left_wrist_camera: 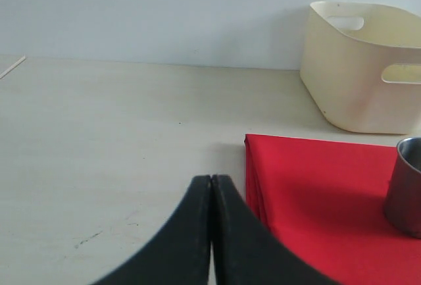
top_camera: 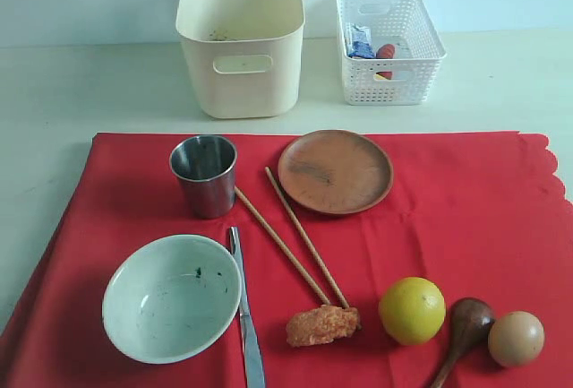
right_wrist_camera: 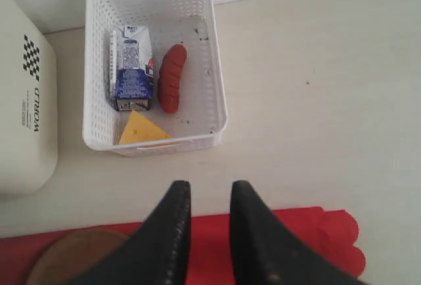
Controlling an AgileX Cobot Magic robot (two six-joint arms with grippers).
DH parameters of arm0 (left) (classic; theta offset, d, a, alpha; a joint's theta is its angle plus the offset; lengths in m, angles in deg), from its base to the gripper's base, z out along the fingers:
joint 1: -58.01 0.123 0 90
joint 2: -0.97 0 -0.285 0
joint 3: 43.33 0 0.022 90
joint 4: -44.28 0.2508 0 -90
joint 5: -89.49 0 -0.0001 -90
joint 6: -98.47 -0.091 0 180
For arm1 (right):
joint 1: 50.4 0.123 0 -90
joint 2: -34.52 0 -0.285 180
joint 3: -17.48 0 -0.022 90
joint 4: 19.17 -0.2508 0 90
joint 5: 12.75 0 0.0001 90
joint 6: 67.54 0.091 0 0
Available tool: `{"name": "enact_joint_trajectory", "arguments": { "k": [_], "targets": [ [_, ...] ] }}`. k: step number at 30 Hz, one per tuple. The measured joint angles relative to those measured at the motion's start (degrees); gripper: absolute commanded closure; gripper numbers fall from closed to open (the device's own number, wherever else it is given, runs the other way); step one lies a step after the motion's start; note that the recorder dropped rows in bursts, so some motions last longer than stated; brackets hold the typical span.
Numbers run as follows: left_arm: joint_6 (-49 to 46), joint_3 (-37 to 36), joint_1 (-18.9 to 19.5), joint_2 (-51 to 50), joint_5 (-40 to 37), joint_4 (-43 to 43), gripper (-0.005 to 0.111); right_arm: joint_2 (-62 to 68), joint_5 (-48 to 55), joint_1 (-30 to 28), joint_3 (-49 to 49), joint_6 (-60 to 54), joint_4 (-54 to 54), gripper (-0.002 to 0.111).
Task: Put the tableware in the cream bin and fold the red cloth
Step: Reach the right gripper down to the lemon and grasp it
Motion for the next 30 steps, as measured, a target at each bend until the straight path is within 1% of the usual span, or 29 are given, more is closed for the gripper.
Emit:
{"name": "enact_joint_trajectory", "arguments": {
  "k": [3, 4, 7, 10, 14, 16, 20, 24, 26, 28, 30],
  "targets": [
    [0.0, 0.0, 0.0, 0.0, 0.0, 0.0, 0.106, -1.76, 1.24, 0.11, -1.31, 0.0, -0.37, 0.107],
    [0.0, 0.0, 0.0, 0.0, 0.0, 0.0, 0.106, -2.62, 1.35, 0.39, -2.39, 0.0, -0.37, 0.108],
    [0.0, 0.0, 0.0, 0.0, 0.0, 0.0, 0.106, -5.24, 1.36, 1.93, -6.08, 0.0, -0.37, 0.108],
    [0.0, 0.0, 0.0, 0.0, 0.0, 0.0, 0.106, -9.01, 1.31, 5.65, -13.82, 0.0, -0.6, 0.108],
    [0.0, 0.0, 0.0, 0.0, 0.0, 0.0, 0.106, -12.01, 0.88, 8.83, -20.47, -0.1, -0.85, 0.108],
    [0.0, 0.0, 0.0, 0.0, 0.0, 0.0, 0.106, -14.6, -0.32, 12.19, -27.99, -0.1, -1.4, 0.108],
    [0.0, 0.0, 0.0, 0.0, 0.0, 0.0, 0.106, -17.27, -3.63, 17.28, -36.49, 1.12, -2.74, 0.108],
    [0.0, 0.0, 0.0, 0.0, 0.0, 0.0, 0.106, -19.23, -4.4, 23.04, -41.88, 2.09, -2.96, 0.108],
    [0.0, 0.0, 0.0, 0.0, 0.0, 0.0, 0.106, -19.33, -3.04, 25.18, -42.47, 2.09, -2.96, 0.105],
    [0.0, 0.0, 0.0, 0.0, 0.0, 0.0, 0.106, -19.33, -0.82, 27.7, -42.6, 2.09, -2.96, 0.096],
    [0.0, 0.0, 0.0, 0.0, 0.0, 0.0, 0.106, -19.33, -0.06, 29.55, -42.6, 2.09, -2.96, 0.084]
  ]
}}
